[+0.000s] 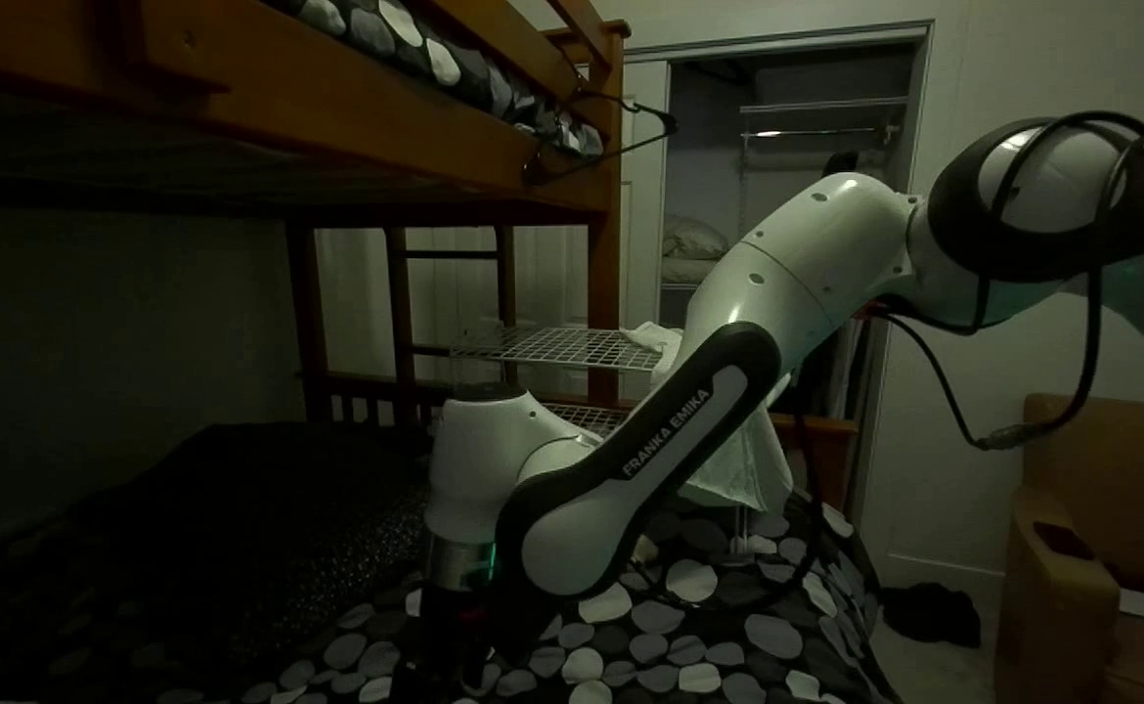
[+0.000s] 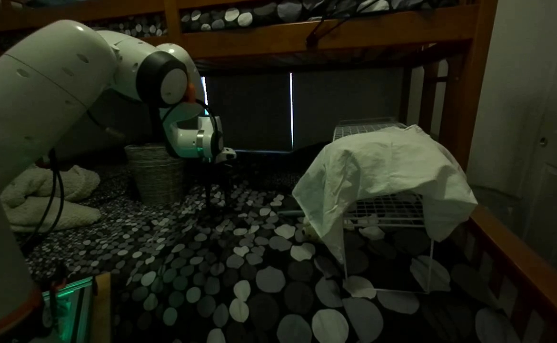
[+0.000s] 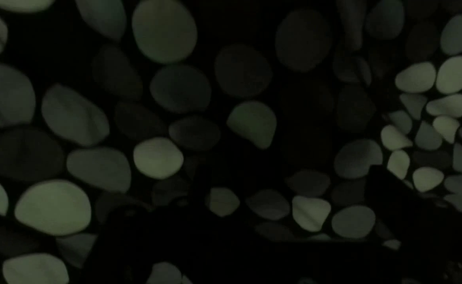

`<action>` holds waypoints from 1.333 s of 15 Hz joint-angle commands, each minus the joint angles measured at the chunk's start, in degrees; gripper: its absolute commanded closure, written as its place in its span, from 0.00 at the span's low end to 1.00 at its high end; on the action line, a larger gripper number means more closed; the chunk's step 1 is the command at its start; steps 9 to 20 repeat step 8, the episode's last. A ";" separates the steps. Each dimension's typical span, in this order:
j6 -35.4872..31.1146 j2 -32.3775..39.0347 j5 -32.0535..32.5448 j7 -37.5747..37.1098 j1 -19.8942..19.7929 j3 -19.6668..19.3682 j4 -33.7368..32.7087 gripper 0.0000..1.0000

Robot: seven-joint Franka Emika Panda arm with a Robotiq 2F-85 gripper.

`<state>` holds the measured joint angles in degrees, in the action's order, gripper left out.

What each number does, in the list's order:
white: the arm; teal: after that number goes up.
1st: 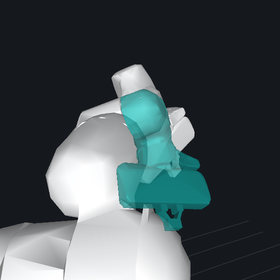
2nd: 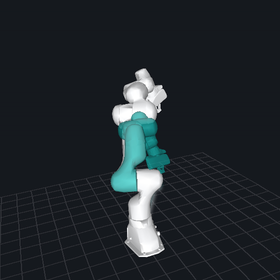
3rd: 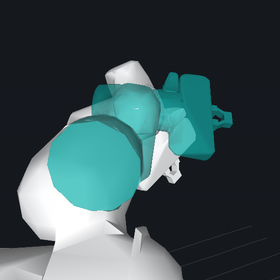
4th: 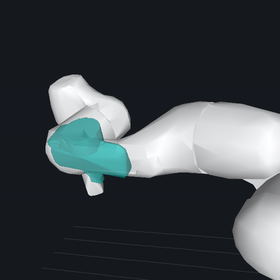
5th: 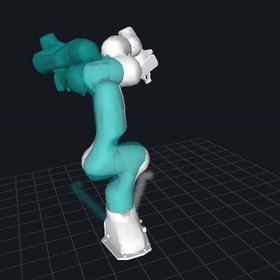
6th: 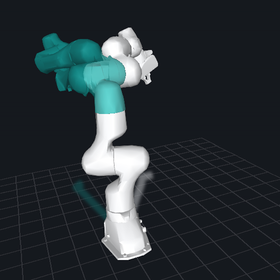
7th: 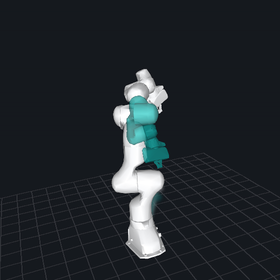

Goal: Remove the lint roller from the top rack and put it on the bed

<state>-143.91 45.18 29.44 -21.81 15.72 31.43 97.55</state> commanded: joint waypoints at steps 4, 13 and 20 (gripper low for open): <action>0.61 -14.56 -7.61 -17.12 -5.14 4.04 24.03 0.00; -1.05 -16.75 -15.63 -15.12 1.29 -1.48 25.42 0.00; -1.05 -16.75 -15.63 -15.12 1.29 -1.48 25.42 0.00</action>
